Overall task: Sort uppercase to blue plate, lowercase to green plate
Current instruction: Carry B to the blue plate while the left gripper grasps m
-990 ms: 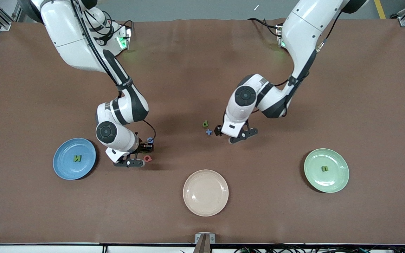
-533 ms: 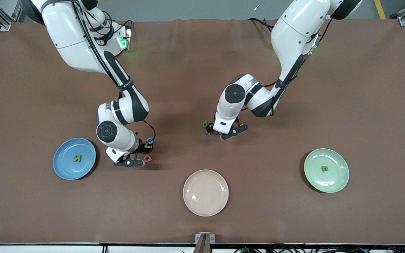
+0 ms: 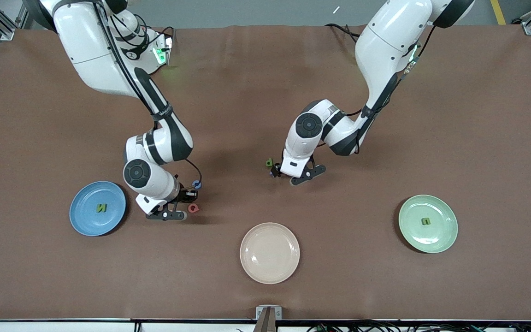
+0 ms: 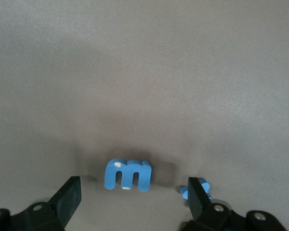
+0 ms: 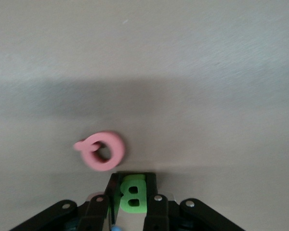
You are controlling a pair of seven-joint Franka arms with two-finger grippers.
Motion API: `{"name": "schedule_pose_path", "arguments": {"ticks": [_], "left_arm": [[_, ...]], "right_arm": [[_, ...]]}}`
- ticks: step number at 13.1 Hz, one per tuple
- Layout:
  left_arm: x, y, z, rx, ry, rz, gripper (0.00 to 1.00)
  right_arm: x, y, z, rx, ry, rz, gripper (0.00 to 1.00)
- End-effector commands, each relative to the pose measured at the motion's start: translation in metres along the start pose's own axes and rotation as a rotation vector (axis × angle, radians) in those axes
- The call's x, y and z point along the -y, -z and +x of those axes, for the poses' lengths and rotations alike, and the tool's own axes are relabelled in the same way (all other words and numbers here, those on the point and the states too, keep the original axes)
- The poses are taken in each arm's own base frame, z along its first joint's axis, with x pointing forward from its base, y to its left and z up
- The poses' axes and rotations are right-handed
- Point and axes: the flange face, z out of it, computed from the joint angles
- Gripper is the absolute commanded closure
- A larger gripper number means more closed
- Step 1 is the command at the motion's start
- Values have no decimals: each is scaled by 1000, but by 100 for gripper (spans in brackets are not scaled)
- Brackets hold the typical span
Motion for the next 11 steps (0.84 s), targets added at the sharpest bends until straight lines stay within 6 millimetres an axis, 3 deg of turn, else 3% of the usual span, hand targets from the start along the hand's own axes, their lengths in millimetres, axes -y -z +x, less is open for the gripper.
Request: {"name": "schedule_pose_path", "arguments": {"ticks": [1,7,9,11], "left_arm": [[-2,0,2,-38,-32,11,9],[0,-6,5,-53,-60,24,25],[1,-7,6,-53,-58,25,33],[0,-5,7,-56,-57,24,49]], "right_arm": [[-64,21,22,28,51,15,96],[-171,83,65,18,210,35,96],[-208,85,67,12,263,26,96],[-237,77,66,16,273,26,94]]}}
